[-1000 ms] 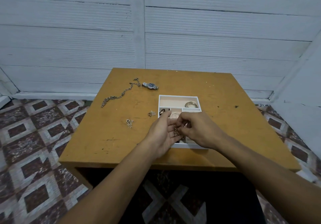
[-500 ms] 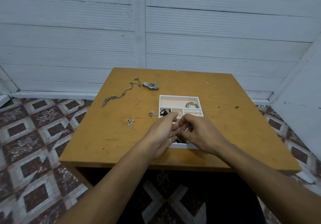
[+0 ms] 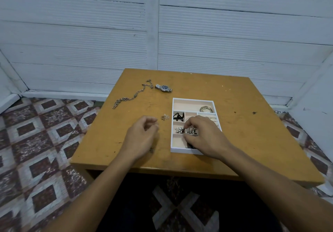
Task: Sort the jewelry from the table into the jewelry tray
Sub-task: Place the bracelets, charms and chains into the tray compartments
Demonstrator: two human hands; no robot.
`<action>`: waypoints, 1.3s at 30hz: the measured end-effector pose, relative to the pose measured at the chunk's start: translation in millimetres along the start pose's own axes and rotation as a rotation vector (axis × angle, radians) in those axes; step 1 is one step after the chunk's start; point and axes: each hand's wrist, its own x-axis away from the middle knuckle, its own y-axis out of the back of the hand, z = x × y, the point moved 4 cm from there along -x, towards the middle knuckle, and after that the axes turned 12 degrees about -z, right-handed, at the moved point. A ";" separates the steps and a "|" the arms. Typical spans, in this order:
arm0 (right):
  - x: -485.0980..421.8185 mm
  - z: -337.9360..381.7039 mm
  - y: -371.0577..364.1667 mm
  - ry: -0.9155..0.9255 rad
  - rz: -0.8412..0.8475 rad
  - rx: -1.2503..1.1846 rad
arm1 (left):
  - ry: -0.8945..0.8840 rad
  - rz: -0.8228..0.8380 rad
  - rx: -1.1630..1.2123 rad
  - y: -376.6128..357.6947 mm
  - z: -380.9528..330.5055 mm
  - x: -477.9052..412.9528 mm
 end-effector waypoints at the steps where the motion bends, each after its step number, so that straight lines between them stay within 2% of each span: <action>1: -3.7 4.4 -3.9 0.006 0.000 0.002 | -0.040 -0.013 -0.058 8.4 5.3 -2.8; 7: -26.3 39.3 -39.1 0.069 0.016 0.076 | -0.252 -0.069 -0.398 44.0 33.9 -9.3; 13: -50.0 73.4 -83.1 0.158 0.073 0.206 | -0.313 -0.001 -0.658 52.7 57.3 -15.1; 18: -59.0 82.9 -101.1 0.127 0.092 0.238 | -0.379 -0.010 -0.707 50.2 62.1 -14.1; 31: -51.4 91.0 -105.6 0.121 0.061 0.184 | -0.403 -0.042 -0.729 47.9 62.4 -10.7; 36: -50.9 87.0 -101.4 0.092 0.059 0.121 | -0.393 -0.049 -0.711 48.3 62.2 -8.5; 39: -49.5 86.2 -94.6 0.079 0.059 0.005 | -0.378 -0.054 -0.695 48.6 62.9 -9.5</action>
